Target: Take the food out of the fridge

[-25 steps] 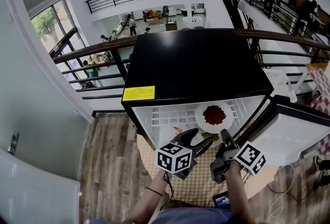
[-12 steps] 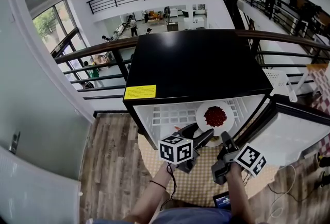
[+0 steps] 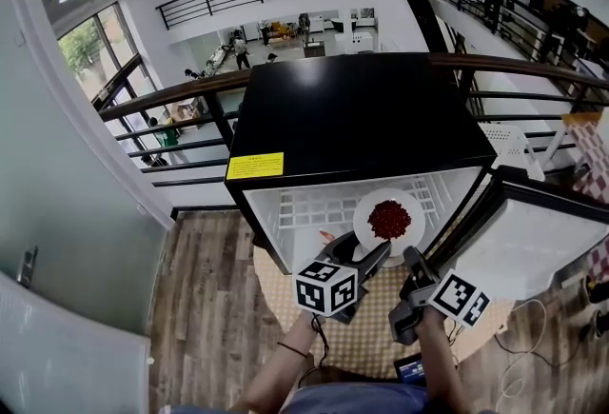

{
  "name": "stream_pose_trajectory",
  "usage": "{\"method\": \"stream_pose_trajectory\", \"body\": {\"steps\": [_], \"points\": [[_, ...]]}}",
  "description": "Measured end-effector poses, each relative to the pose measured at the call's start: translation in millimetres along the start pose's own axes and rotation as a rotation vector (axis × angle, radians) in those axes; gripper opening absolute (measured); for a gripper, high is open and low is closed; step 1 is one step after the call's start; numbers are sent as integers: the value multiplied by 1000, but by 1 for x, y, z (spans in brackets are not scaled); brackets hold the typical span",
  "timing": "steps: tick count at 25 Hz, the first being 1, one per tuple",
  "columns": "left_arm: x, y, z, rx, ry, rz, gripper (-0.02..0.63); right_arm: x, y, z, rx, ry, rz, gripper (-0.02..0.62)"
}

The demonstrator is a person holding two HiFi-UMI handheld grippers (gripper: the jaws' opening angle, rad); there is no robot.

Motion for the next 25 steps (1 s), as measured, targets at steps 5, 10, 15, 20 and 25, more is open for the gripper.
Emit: {"method": "stream_pose_trajectory", "body": {"steps": [5,10,15,20,25], "points": [[10,19,-6,-27,-2,4,291,15,12,2,-6,37,38,51],[24,42,-11,-58,9,6,291,35,24,5,-23,66,70,51],[35,66,-19,-66,25,-4,291,53,40,11,-32,91,90,51],[52,93,-26,-87,22,3,290,78,55,15,-50,108,110,51],[64,121,-33,-104,33,0,290,103,72,19,-50,118,124,52]]}}
Point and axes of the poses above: the fingertips, and each gripper's own axes: y backward along the fingers, z to its left, x out of its underside, the point moved 1 cm from there along y, backward along the fingers, and after that the axes turned 1 degree about -y, right-handed, at the moved point
